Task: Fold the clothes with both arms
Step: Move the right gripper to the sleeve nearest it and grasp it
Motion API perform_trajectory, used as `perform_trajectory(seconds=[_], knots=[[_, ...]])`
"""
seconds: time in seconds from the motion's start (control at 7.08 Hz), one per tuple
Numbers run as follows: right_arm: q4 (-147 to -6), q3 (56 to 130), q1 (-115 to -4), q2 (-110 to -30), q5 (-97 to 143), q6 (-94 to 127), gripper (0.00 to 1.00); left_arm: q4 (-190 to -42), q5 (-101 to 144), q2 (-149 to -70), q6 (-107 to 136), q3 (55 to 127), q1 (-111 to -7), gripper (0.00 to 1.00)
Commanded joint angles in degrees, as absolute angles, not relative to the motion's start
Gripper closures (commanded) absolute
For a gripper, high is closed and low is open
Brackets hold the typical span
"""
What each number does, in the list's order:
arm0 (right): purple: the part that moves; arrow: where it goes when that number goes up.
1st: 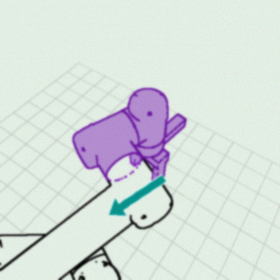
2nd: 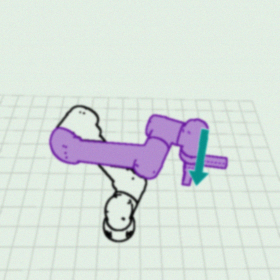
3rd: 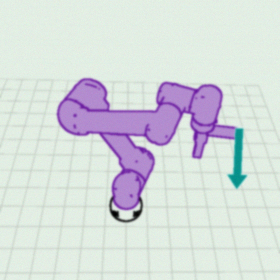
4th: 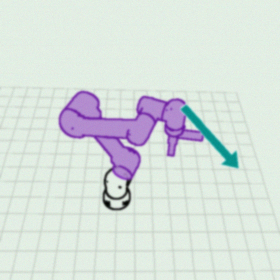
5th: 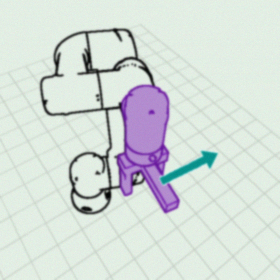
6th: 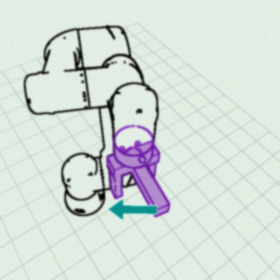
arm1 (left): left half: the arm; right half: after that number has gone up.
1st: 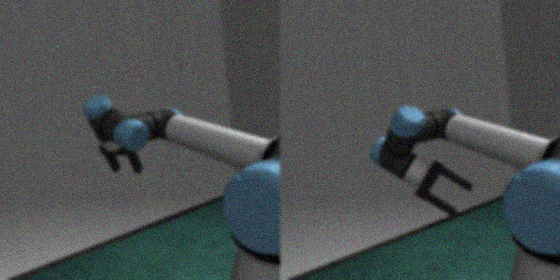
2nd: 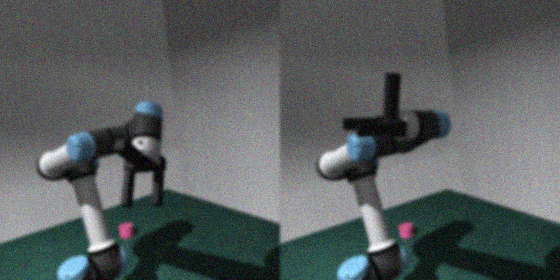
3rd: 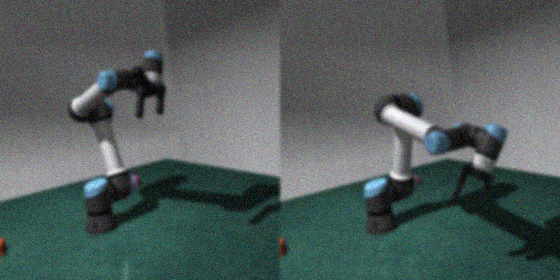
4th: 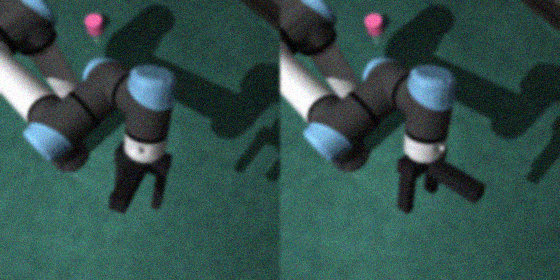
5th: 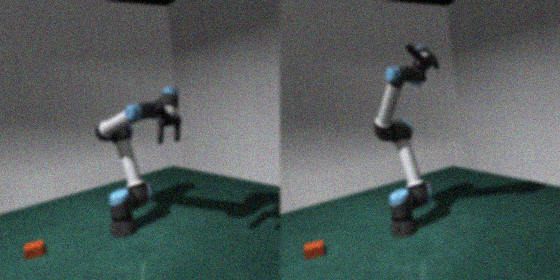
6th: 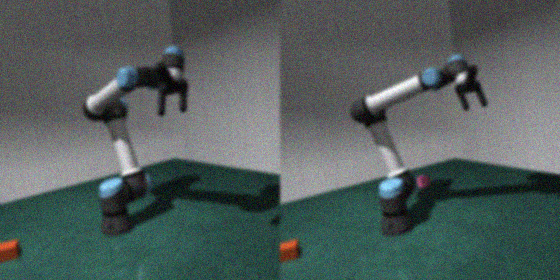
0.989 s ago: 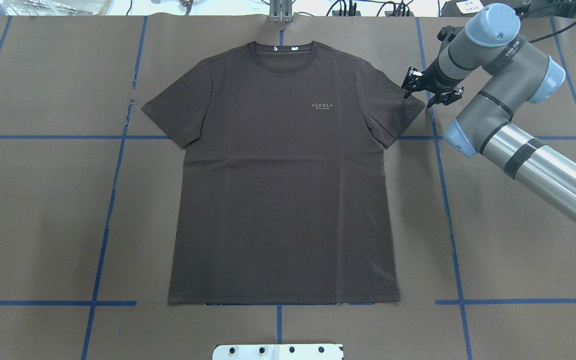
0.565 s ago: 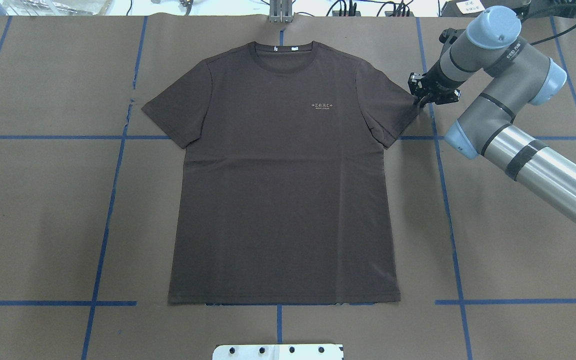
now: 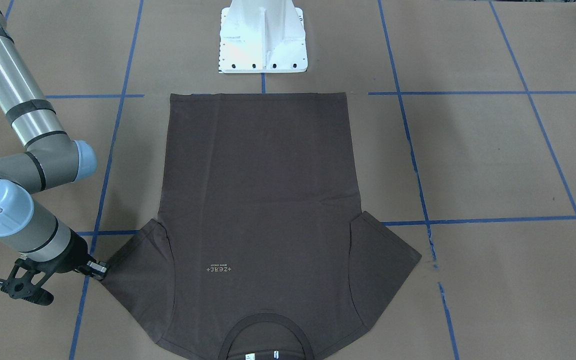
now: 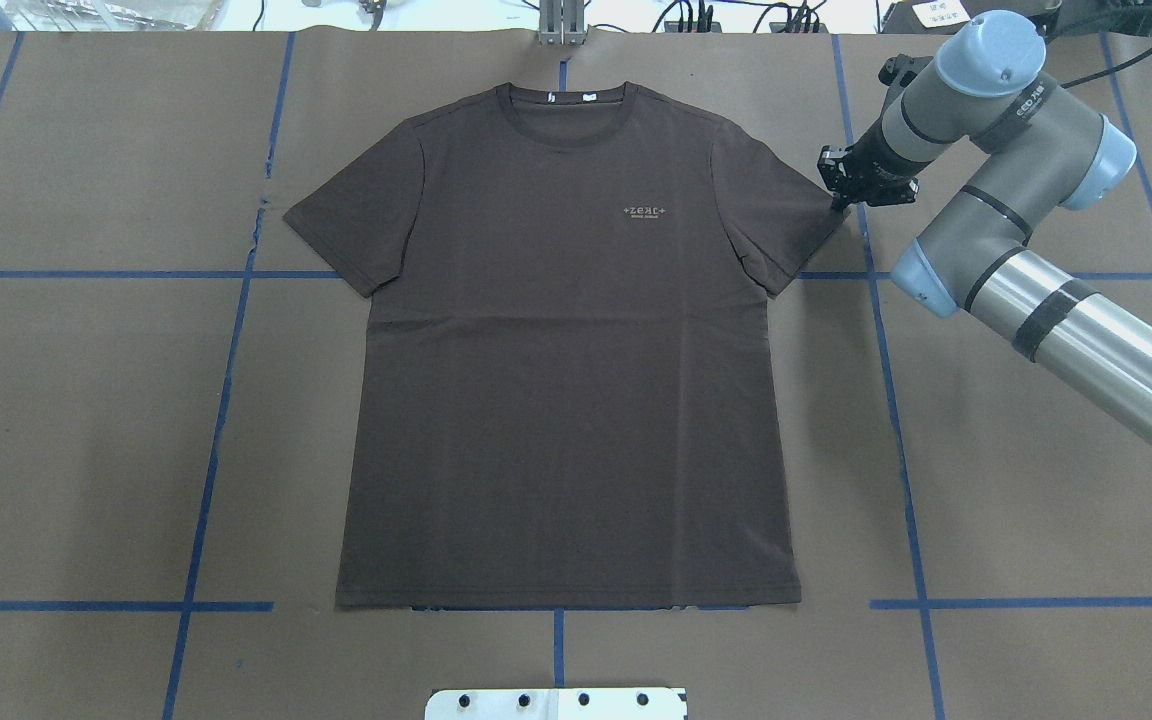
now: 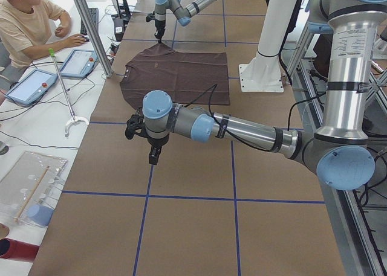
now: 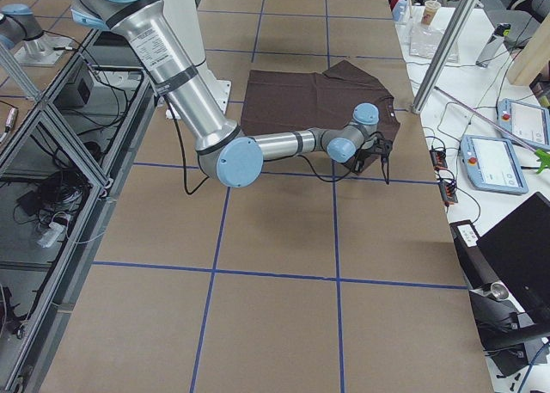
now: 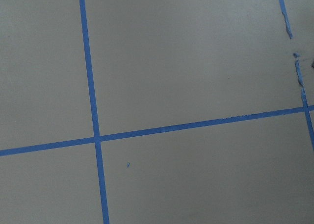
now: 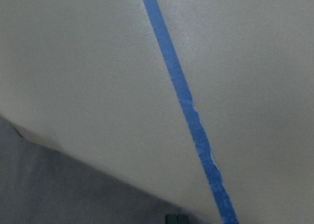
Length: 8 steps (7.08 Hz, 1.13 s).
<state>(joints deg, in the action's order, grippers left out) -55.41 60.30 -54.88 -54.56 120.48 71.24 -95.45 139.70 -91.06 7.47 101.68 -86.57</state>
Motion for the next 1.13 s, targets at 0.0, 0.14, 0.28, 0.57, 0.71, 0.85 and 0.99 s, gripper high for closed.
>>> perform_trajectory(seconds=[0.0,0.14,0.28,0.57,0.71,0.85,0.99], knots=[[-55.5,60.2,-54.9,-54.7,120.5,71.4,0.35,-95.4,139.7,-91.1,7.5,101.7,-86.6,0.00],[-55.5,59.9,-54.8,-54.6,120.4,71.4,0.34,-95.4,139.7,-91.1,7.5,101.7,-86.6,0.00],[-55.5,59.9,-54.8,-54.6,120.4,71.4,0.35,-95.4,139.7,-91.0,7.5,101.7,-86.6,0.00],[-55.6,59.8,-54.8,-54.7,120.4,71.7,0.57,-95.4,139.8,-91.0,7.5,101.7,-86.7,0.00],[-55.6,59.8,-54.8,-54.6,120.4,71.7,0.95,-95.4,139.8,-90.9,7.5,101.7,-86.7,0.00],[-55.6,59.6,-54.8,-54.7,120.4,71.5,1.00,-95.3,140.7,-90.9,7.5,102.0,-86.7,0.00],[-55.5,59.5,-54.8,-54.4,120.5,71.5,1.00,-95.1,141.0,-90.9,7.4,102.0,-86.7,0.00]])
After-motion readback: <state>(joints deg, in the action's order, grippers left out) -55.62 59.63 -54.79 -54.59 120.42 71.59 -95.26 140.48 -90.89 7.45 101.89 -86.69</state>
